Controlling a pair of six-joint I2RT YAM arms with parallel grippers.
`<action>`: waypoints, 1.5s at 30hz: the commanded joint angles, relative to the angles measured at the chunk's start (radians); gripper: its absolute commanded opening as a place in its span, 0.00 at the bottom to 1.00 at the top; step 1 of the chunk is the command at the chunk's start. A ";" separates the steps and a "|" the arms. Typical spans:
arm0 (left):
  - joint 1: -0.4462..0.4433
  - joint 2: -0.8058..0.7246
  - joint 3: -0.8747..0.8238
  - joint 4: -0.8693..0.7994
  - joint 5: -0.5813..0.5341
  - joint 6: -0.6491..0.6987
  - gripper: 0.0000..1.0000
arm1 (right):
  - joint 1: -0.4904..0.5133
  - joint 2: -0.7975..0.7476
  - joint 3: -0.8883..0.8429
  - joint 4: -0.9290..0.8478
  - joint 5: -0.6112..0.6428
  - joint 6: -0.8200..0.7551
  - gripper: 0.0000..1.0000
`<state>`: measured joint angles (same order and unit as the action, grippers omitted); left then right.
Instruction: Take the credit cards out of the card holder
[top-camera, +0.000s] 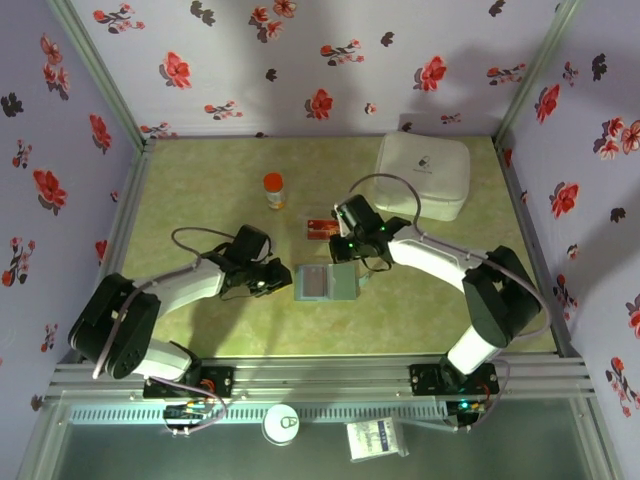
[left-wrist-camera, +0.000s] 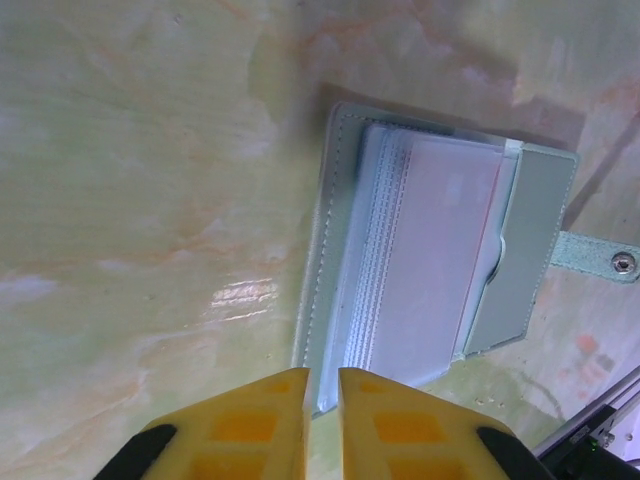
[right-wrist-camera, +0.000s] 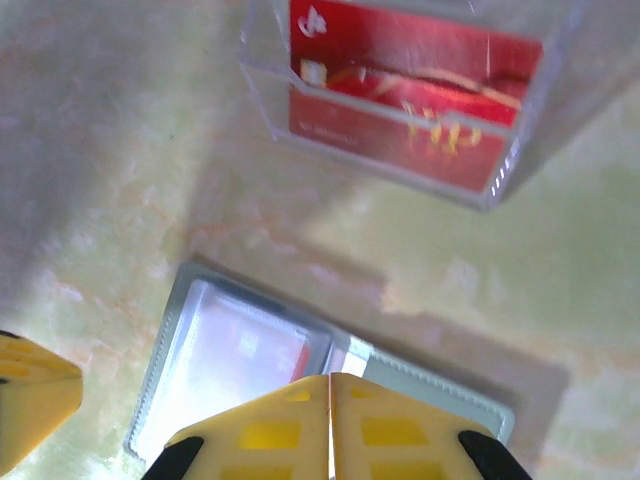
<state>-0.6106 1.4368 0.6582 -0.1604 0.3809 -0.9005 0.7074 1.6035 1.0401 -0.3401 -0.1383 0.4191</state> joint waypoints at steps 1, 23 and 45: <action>-0.024 0.038 0.042 0.029 -0.011 -0.016 0.12 | 0.009 -0.049 -0.045 0.017 -0.020 0.159 0.09; -0.054 0.137 0.045 0.022 -0.057 -0.012 0.05 | 0.056 0.043 -0.128 0.234 -0.204 0.407 0.31; -0.056 0.119 0.015 0.014 -0.074 -0.023 0.05 | 0.084 0.147 -0.114 0.234 -0.223 0.421 0.32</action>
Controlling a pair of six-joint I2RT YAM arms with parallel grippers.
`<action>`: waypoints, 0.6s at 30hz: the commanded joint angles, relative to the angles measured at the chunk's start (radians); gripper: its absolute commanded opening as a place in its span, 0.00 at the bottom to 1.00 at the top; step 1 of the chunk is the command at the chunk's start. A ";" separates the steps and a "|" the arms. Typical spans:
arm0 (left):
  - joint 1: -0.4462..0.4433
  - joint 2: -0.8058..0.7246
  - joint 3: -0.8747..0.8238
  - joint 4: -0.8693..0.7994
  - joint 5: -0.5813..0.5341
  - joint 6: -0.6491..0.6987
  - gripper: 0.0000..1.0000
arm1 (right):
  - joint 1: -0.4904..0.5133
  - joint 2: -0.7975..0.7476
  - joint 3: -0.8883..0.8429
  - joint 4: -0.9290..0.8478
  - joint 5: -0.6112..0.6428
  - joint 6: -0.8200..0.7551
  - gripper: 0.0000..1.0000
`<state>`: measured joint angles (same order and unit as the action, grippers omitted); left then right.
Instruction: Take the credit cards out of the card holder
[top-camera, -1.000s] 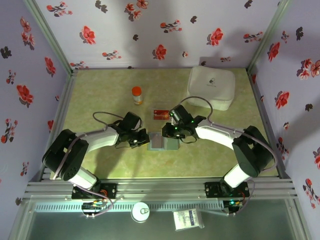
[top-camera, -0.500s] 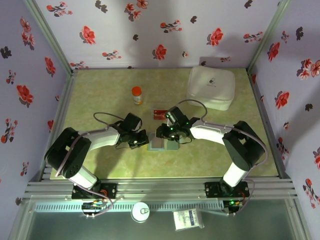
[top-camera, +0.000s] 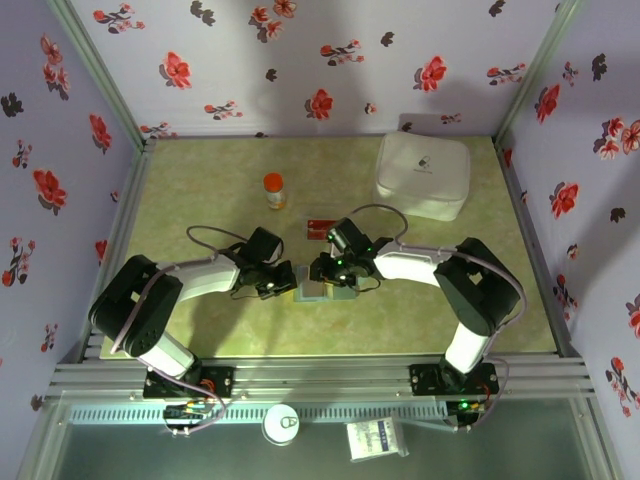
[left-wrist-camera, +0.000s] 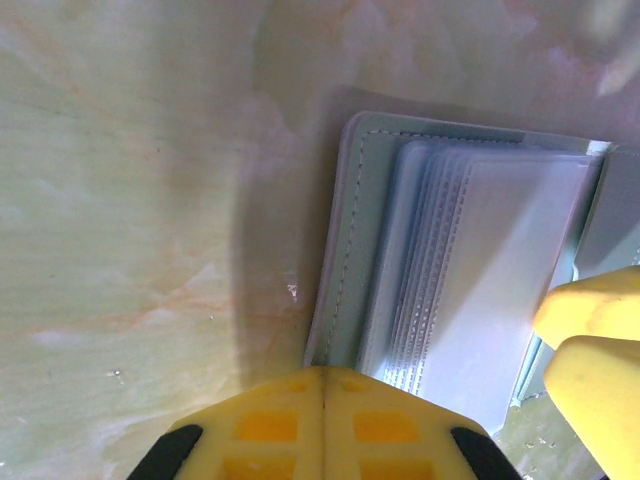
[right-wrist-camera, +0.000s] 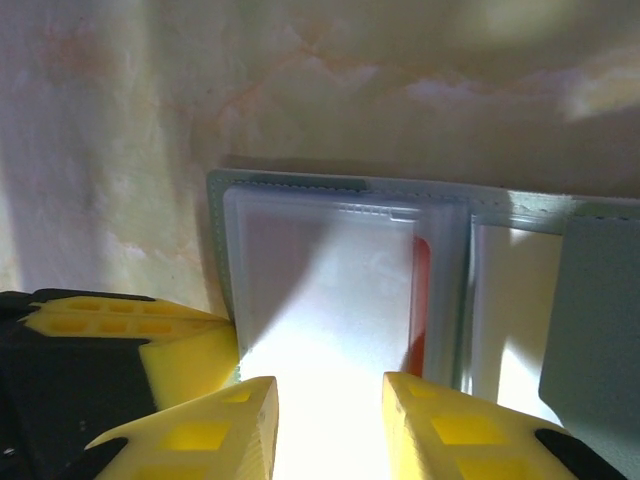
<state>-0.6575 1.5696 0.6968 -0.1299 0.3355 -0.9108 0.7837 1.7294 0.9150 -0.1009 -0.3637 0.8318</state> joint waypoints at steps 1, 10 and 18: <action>-0.008 -0.013 -0.021 -0.018 -0.028 -0.015 0.05 | 0.007 0.024 0.013 -0.006 0.002 0.007 0.32; -0.008 -0.013 -0.005 -0.046 -0.034 -0.002 0.05 | 0.008 -0.014 0.033 -0.123 0.101 -0.041 0.30; -0.009 -0.022 0.012 -0.051 -0.039 -0.008 0.05 | 0.007 -0.003 0.036 -0.126 0.091 -0.050 0.30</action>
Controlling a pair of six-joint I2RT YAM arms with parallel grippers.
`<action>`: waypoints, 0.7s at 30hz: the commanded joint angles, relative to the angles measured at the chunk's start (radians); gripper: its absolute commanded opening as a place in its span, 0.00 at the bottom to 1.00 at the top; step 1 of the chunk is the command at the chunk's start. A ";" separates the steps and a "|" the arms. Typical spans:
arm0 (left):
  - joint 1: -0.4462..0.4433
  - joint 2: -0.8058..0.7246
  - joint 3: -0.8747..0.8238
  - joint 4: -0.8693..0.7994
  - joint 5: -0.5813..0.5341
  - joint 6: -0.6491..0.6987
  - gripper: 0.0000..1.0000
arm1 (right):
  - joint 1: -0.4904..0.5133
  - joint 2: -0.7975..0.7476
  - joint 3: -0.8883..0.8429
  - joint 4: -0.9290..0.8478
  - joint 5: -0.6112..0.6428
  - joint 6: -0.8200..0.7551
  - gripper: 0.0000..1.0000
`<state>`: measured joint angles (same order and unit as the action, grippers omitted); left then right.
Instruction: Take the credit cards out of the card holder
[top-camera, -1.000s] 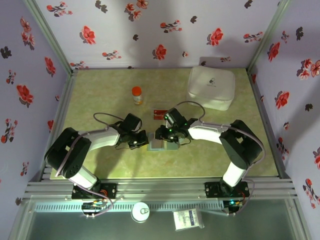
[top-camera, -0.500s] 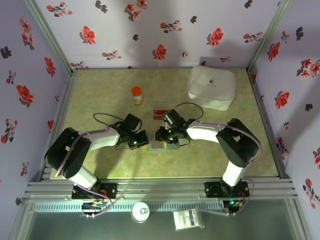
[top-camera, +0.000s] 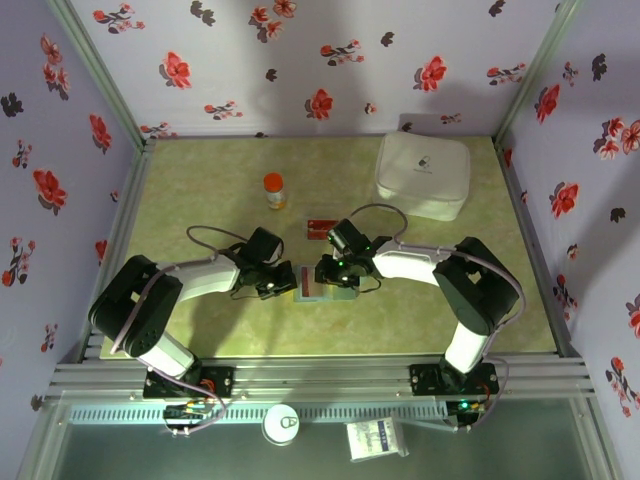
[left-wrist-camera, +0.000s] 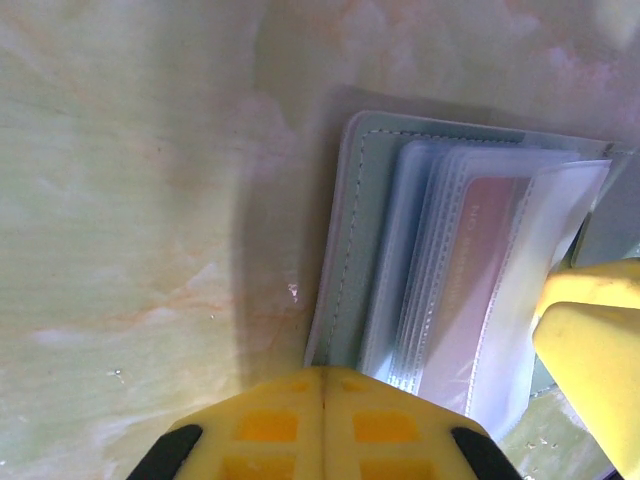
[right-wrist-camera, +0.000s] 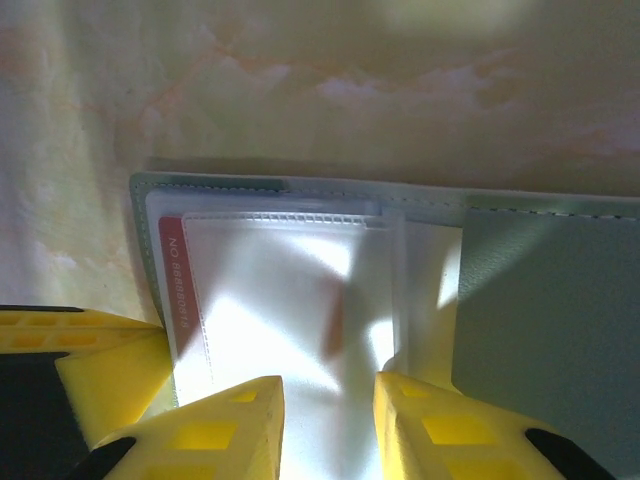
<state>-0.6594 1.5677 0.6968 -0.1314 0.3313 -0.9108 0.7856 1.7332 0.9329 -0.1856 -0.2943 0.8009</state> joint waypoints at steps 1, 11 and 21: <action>-0.008 -0.028 0.015 -0.050 -0.034 -0.011 0.05 | 0.006 -0.007 0.019 -0.038 0.019 -0.017 0.30; -0.007 -0.098 0.054 -0.047 -0.028 -0.038 0.12 | 0.004 -0.016 0.006 -0.023 0.022 -0.017 0.25; -0.038 -0.014 0.095 0.033 0.026 -0.074 0.27 | 0.001 -0.017 -0.008 -0.011 0.023 -0.013 0.22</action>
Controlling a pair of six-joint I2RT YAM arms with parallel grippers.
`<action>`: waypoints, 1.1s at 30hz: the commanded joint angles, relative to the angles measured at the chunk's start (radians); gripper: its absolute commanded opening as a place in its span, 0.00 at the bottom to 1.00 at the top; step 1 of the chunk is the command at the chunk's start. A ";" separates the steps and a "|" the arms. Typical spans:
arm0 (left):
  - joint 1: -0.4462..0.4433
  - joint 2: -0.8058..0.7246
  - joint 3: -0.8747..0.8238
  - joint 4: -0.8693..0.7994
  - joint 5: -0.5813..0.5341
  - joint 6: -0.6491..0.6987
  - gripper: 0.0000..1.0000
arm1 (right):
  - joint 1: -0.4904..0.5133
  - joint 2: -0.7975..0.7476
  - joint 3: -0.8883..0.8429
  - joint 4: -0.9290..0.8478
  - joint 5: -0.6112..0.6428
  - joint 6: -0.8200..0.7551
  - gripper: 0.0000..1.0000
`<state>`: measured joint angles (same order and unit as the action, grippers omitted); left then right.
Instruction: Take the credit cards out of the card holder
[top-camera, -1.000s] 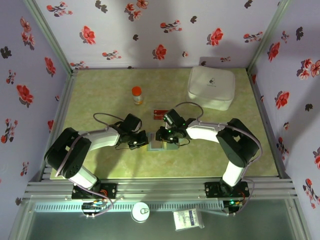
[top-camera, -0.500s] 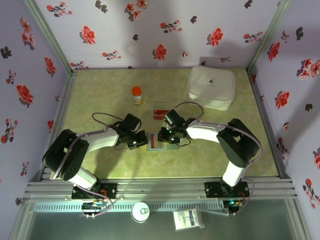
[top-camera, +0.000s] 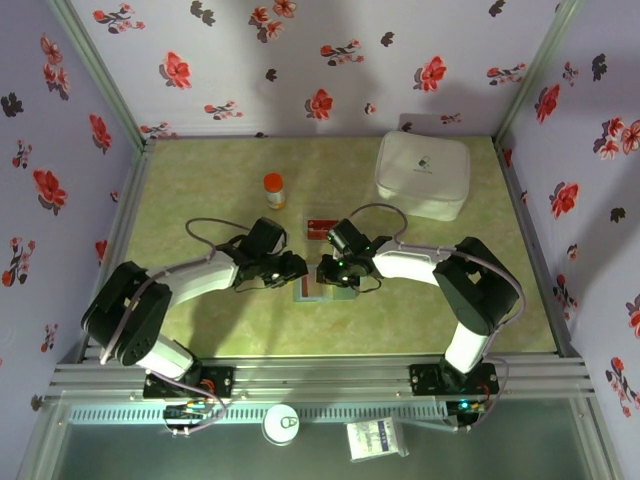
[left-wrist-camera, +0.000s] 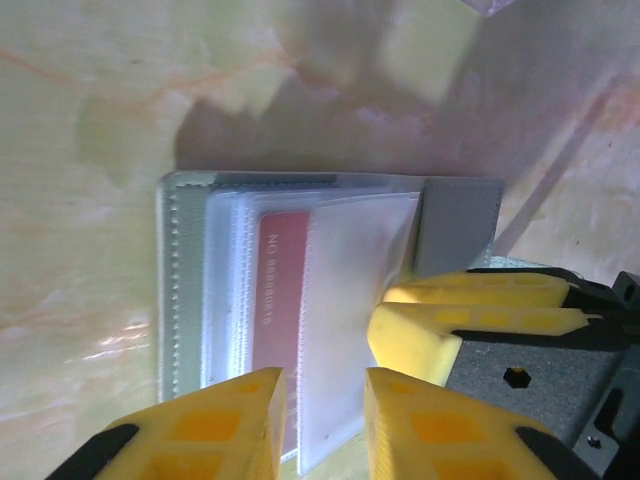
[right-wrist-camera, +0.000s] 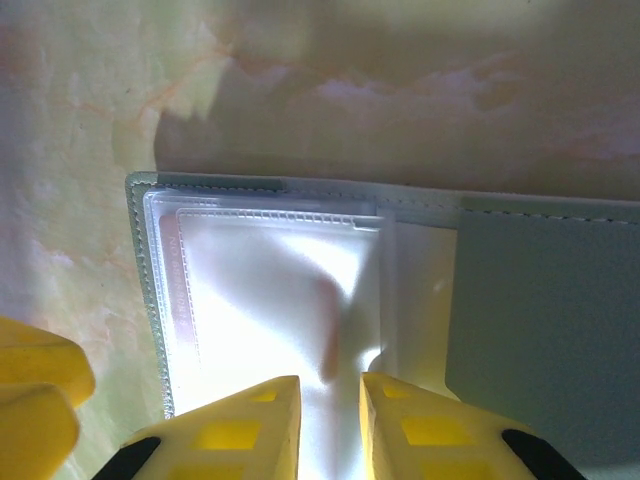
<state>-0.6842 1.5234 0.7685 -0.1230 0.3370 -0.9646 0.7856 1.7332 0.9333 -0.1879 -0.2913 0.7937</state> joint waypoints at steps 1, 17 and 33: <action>-0.017 0.043 0.023 0.032 0.020 -0.025 0.28 | 0.000 -0.016 -0.009 -0.010 0.020 -0.007 0.22; -0.039 0.122 0.037 0.074 0.027 -0.052 0.26 | 0.000 -0.033 -0.034 0.006 0.013 0.004 0.18; -0.062 0.093 0.066 0.082 0.033 -0.075 0.19 | -0.023 -0.211 -0.049 -0.104 0.089 -0.034 0.20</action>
<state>-0.7292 1.6363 0.7982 -0.0372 0.3599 -1.0229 0.7765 1.5791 0.8986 -0.2314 -0.2562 0.7856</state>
